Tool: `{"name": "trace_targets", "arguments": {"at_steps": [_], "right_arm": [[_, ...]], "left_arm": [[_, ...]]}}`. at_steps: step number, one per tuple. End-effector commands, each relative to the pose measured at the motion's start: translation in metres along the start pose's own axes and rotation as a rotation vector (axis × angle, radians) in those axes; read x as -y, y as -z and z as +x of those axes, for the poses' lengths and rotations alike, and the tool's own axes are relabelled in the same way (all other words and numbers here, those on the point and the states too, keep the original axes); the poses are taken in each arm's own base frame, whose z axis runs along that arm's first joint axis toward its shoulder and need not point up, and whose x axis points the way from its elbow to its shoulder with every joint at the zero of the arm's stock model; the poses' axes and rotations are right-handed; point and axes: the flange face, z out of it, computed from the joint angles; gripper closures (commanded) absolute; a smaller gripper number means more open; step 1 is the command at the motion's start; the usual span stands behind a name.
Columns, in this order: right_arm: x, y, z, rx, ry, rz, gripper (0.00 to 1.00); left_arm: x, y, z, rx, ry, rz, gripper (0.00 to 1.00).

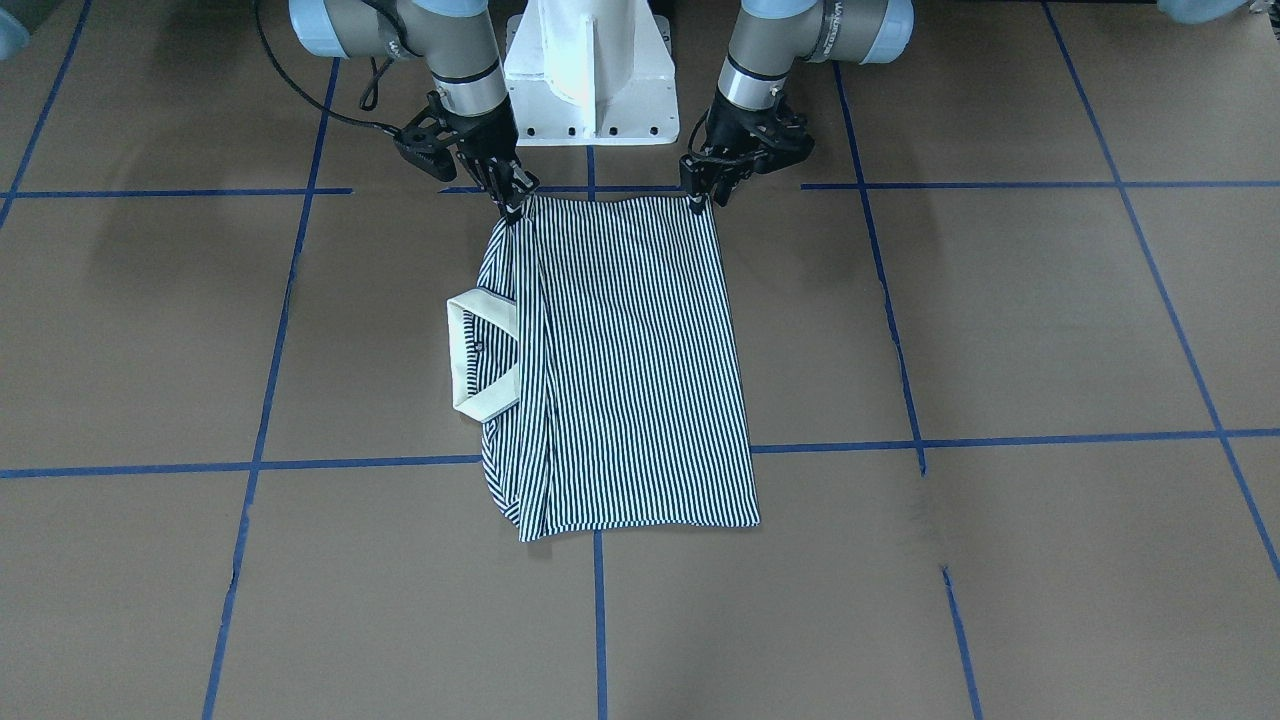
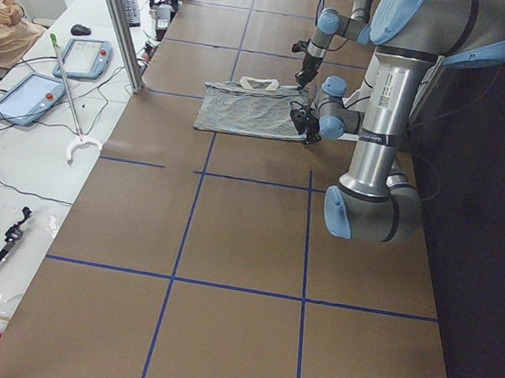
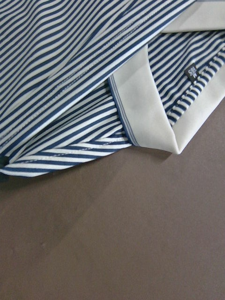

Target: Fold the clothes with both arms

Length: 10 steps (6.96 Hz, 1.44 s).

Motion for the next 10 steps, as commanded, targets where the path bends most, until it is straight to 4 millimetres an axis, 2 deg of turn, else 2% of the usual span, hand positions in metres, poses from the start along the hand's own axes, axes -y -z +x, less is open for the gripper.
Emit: {"name": "trace_targets", "arguments": {"at_steps": [1, 2, 5, 6, 7, 8, 9, 10], "right_arm": [[0.0, 0.0, 0.001, -0.002, 0.001, 0.0, 1.0], [0.001, 0.0, 0.0, -0.001, 0.0, 0.001, 1.0], [0.0, 0.001, 0.001, 0.001, -0.001, -0.002, 1.0], [-0.003, 0.021, 0.013, 0.007, 0.008, -0.023, 1.0], [-0.003, 0.061, 0.032, -0.008, 0.021, -0.034, 1.0], [-0.004, 0.08, 0.027, -0.038, 0.024, -0.013, 1.0], [0.027, 0.087, -0.006, -0.016, -0.009, 0.031, 1.0], [0.062, 0.097, -0.037, -0.004, 0.009, 0.03, 1.0]], "left_arm": [[-0.012, -0.001, -0.002, 0.003, -0.01, -0.017, 0.76], [-0.012, -0.001, -0.002, 0.003, -0.01, -0.017, 1.0], [-0.016, 0.01, 0.006, -0.019, -0.011, -0.03, 1.0], [-0.014, 0.035, 0.015, -0.061, -0.005, -0.044, 1.0], [-0.017, 0.082, 0.026, -0.071, -0.006, -0.053, 1.0], [-0.011, 0.126, 0.044, -0.077, -0.013, -0.058, 1.0], [0.039, 0.134, 0.082, -0.123, -0.044, 0.004, 1.0], [0.092, 0.131, 0.118, -0.126, -0.064, 0.045, 1.0]]}}
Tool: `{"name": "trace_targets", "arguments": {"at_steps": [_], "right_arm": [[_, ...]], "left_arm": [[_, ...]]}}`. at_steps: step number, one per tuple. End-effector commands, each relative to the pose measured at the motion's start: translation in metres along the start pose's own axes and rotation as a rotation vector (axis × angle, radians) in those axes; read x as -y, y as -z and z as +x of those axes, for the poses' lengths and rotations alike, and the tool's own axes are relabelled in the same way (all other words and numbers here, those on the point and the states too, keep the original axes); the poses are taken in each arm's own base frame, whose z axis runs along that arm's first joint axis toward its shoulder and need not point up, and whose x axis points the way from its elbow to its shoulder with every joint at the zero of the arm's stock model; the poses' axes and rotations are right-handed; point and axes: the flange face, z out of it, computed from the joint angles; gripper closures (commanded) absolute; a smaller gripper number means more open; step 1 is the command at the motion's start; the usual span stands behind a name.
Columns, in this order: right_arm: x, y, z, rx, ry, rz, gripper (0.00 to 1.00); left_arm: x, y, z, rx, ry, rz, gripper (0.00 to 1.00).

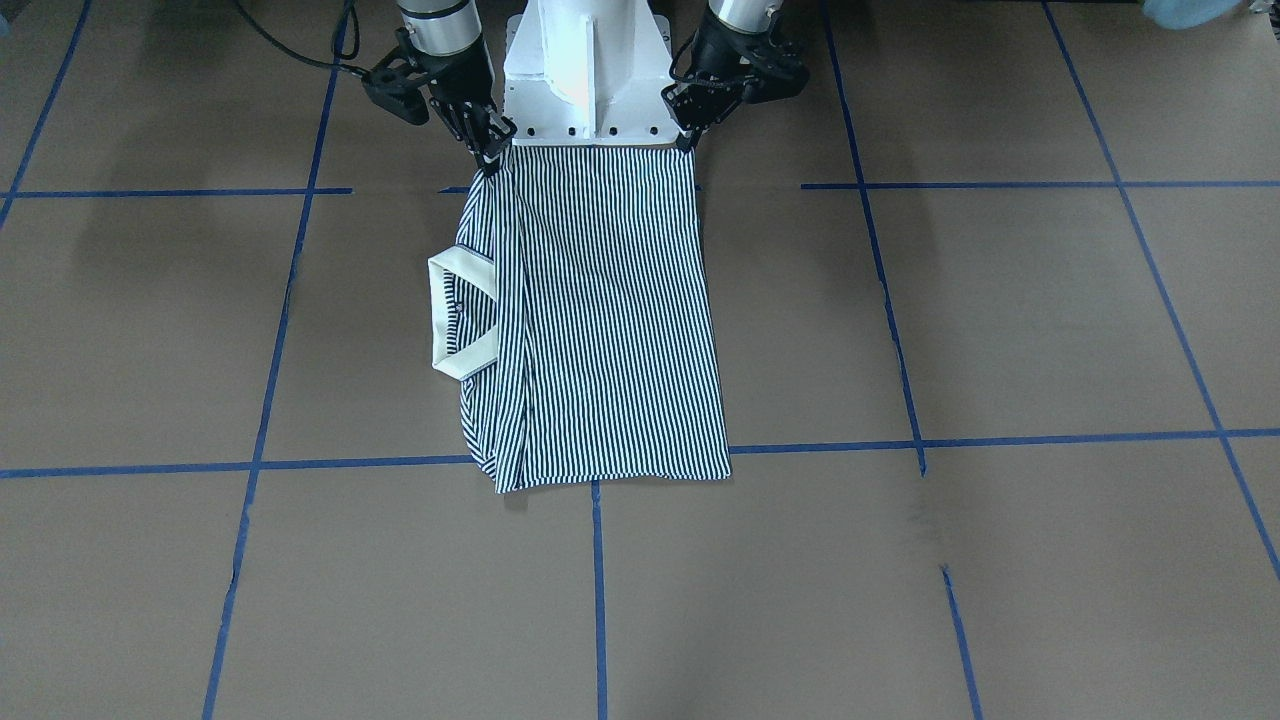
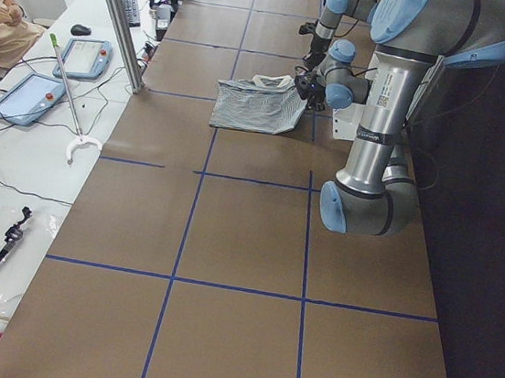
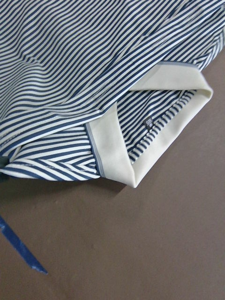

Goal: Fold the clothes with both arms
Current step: 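Grasp the near edge with both grippers and lift it away from the robot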

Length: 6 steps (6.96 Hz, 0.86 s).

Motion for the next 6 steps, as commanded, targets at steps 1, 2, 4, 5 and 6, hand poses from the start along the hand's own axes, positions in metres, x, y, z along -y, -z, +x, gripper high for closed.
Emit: {"name": "trace_targets", "arguments": {"at_steps": [1, 2, 4, 5, 6], "right_arm": [[0.079, 0.007, -0.07, -0.006, -0.002, 0.009, 1.0], [0.109, -0.004, -0.109, -0.015, -0.008, 0.043, 1.0], [0.145, -0.049, -0.175, -0.04, -0.012, 0.094, 1.0], [0.174, -0.078, -0.192, 0.0, -0.026, 0.073, 0.98], [0.207, -0.097, -0.221, -0.009, -0.015, 0.041, 0.75]], "left_arm": [[0.105, 0.002, 0.056, -0.011, -0.07, 0.083, 1.0], [0.138, -0.02, 0.065, -0.017, -0.074, 0.122, 1.0], [0.177, -0.07, 0.08, -0.014, -0.107, 0.159, 1.0], [0.186, -0.085, 0.075, 0.006, -0.146, 0.169, 1.0], [0.205, -0.115, 0.073, 0.02, -0.193, 0.187, 1.0]]}}
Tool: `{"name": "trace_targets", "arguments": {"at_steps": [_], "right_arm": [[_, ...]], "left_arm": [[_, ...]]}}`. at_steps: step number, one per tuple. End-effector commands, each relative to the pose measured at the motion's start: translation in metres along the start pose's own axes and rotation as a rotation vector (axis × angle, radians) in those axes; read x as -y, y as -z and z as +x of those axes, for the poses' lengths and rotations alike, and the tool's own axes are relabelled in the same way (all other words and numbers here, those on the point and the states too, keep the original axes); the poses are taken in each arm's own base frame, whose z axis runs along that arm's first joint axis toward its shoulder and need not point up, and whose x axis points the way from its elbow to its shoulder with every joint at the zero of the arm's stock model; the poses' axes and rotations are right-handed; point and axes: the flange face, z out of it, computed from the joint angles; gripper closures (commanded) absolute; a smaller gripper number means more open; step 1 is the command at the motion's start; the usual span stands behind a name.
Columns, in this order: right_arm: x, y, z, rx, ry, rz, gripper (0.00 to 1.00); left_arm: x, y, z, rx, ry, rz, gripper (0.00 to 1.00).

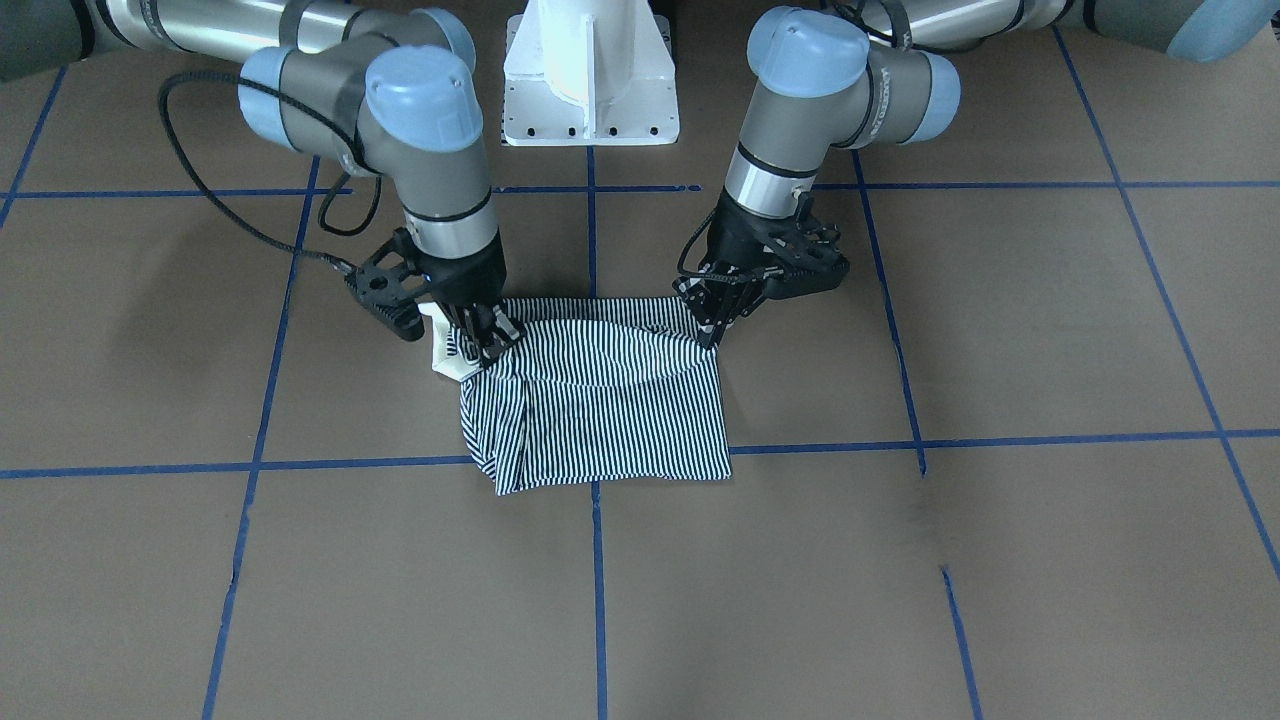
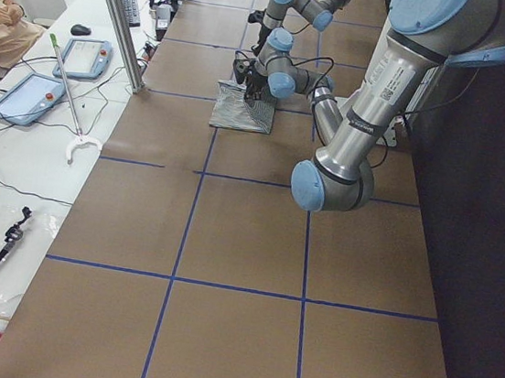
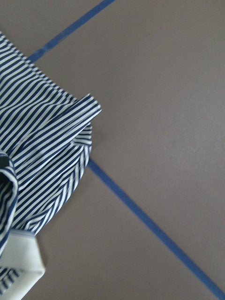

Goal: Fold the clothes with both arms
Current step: 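Lay the folded edge down far from the robot and open both grippers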

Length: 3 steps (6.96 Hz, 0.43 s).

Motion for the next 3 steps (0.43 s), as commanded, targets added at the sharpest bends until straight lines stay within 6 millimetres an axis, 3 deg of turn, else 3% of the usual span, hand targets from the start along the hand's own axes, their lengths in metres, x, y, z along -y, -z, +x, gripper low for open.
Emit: {"name": "trace_targets", "arguments": {"at_steps": [1, 2, 3], "right_arm": [[0.052, -0.059, -0.053, -0.003, 0.076, -0.032, 0.01], [0.084, -0.064, -0.074, 0.046, 0.083, -0.021, 0.0], [0.119, -0.05, -0.076, 0.046, 0.117, -0.06, 0.0]], "left_arm": [[0.055, -0.077, -0.006, 0.007, -0.097, 0.067, 0.92], [0.088, -0.099, -0.01, 0.009, -0.152, 0.098, 0.46], [0.107, -0.086, -0.008, -0.037, -0.149, 0.126, 0.43]]}}
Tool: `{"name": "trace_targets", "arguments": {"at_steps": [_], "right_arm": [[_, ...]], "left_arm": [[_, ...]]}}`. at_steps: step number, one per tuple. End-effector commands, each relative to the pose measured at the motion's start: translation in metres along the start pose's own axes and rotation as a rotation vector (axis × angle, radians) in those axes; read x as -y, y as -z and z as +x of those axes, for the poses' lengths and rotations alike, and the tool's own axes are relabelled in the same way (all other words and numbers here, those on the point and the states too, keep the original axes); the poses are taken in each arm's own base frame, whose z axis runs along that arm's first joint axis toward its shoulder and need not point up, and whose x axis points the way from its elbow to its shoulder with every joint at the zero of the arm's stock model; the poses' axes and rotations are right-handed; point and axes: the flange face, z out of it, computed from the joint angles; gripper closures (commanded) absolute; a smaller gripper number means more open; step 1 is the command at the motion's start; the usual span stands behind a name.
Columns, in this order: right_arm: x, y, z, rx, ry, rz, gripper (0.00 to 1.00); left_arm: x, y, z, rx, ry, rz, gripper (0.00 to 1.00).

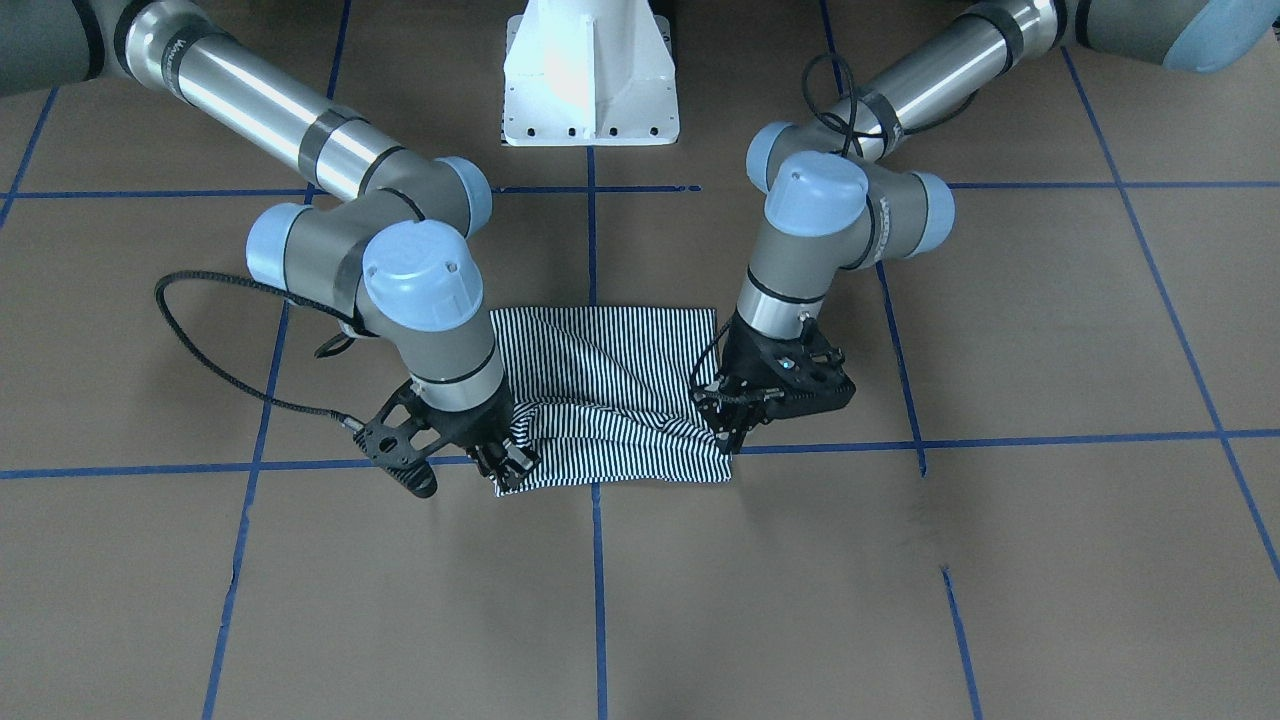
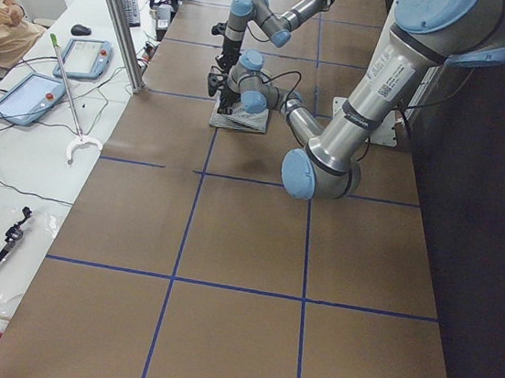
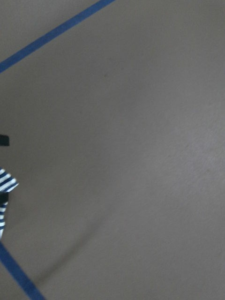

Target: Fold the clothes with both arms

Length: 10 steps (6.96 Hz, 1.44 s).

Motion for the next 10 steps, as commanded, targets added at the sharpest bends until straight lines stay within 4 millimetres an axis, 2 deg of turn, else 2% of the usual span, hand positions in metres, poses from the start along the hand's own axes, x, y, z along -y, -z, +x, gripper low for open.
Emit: {"name": "trace_targets", "arguments": {"at_steps": [1, 2, 3, 4, 5, 6, 7, 8, 9, 10], "right_arm": [[0.046, 0.009, -0.007, 0.016, 0.037, -0.032, 0.0], [0.045, 0.011, -0.008, 0.021, 0.034, -0.035, 0.0], [0.031, 0.013, -0.006, 0.034, 0.039, -0.046, 0.0], [0.0, 0.02, 0.005, 0.057, 0.048, -0.07, 0.01], [-0.037, 0.017, 0.02, 0.072, 0.038, -0.078, 0.7], [-0.061, 0.013, 0.022, 0.083, 0.064, -0.066, 1.0], [-0.074, 0.018, 0.024, 0.094, 0.077, -0.077, 1.0], [-0.083, 0.016, 0.034, 0.093, 0.087, -0.083, 1.0], [-0.09, 0.032, 0.031, 0.101, 0.091, -0.086, 1.0], [-0.098, 0.038, 0.032, 0.079, 0.092, -0.083, 1.0]], "left_arm": [[0.031, -0.002, -0.004, -0.059, -0.021, 0.043, 0.43], [0.03, 0.001, -0.002, -0.065, -0.022, 0.039, 0.43], [0.027, 0.026, 0.018, -0.107, -0.022, 0.031, 0.59], [0.016, 0.033, 0.021, -0.121, -0.013, -0.036, 1.0], [0.014, 0.035, 0.013, -0.124, -0.024, -0.059, 1.0], [0.023, 0.036, -0.003, -0.117, -0.048, -0.047, 1.0], [0.039, 0.038, -0.02, -0.101, -0.099, -0.023, 1.0], [0.046, 0.039, -0.031, -0.093, -0.107, -0.013, 1.0], [0.051, 0.041, -0.033, -0.093, -0.103, -0.017, 1.0], [0.051, 0.041, -0.034, -0.094, -0.104, -0.019, 1.0]]}}
